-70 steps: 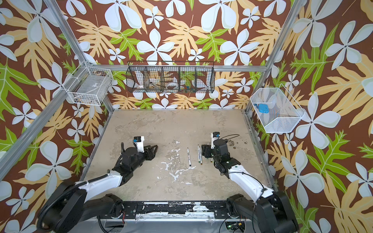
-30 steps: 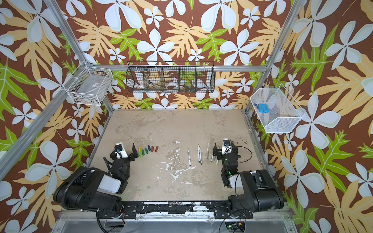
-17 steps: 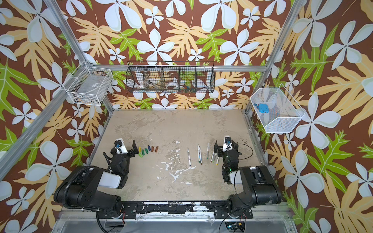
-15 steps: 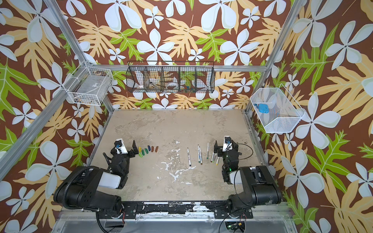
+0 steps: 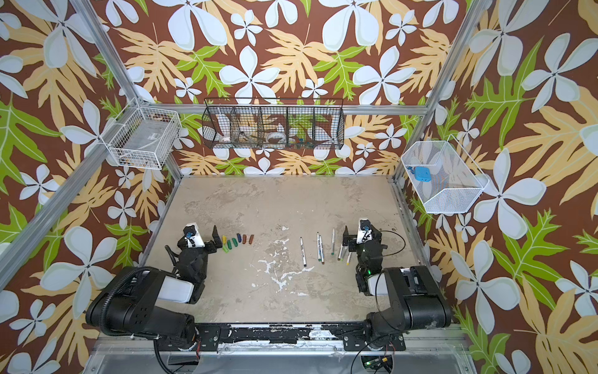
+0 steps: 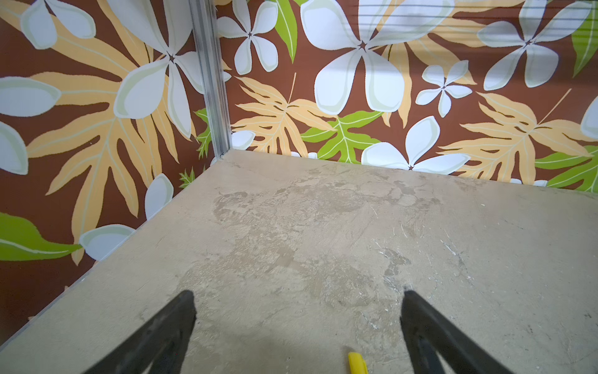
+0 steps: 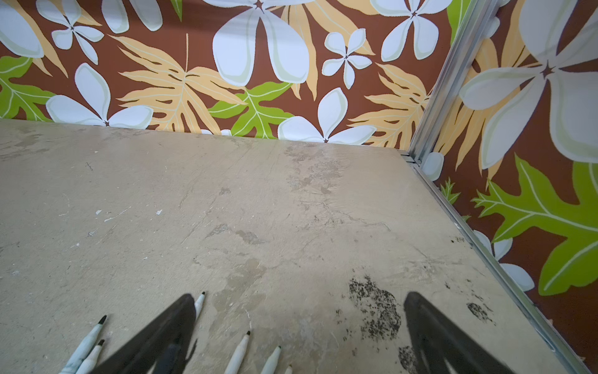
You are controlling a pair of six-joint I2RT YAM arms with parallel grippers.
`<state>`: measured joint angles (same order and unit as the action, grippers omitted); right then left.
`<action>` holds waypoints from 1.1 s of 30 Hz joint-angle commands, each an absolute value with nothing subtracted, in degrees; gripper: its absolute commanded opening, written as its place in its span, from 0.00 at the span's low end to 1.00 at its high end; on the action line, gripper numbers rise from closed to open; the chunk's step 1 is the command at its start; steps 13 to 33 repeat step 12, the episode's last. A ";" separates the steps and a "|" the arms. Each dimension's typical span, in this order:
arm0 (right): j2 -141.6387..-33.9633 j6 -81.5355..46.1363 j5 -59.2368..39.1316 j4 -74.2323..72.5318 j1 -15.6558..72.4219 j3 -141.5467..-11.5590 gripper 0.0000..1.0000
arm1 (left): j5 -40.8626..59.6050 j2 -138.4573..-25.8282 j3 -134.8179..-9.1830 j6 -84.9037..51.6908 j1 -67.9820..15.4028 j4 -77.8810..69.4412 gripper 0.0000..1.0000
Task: Open the pen caps
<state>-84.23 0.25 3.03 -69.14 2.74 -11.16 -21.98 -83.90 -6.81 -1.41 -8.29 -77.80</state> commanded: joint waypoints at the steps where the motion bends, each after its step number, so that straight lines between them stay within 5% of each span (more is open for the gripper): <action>1: -84.21 0.08 2.90 -69.39 2.72 -11.38 1.00 | -21.80 -83.91 -6.89 -1.68 -8.23 -79.29 1.00; 33: -84.23 0.00 2.90 -69.32 2.73 -11.35 1.00 | -21.18 -83.75 -6.52 -1.49 -8.20 -79.90 1.00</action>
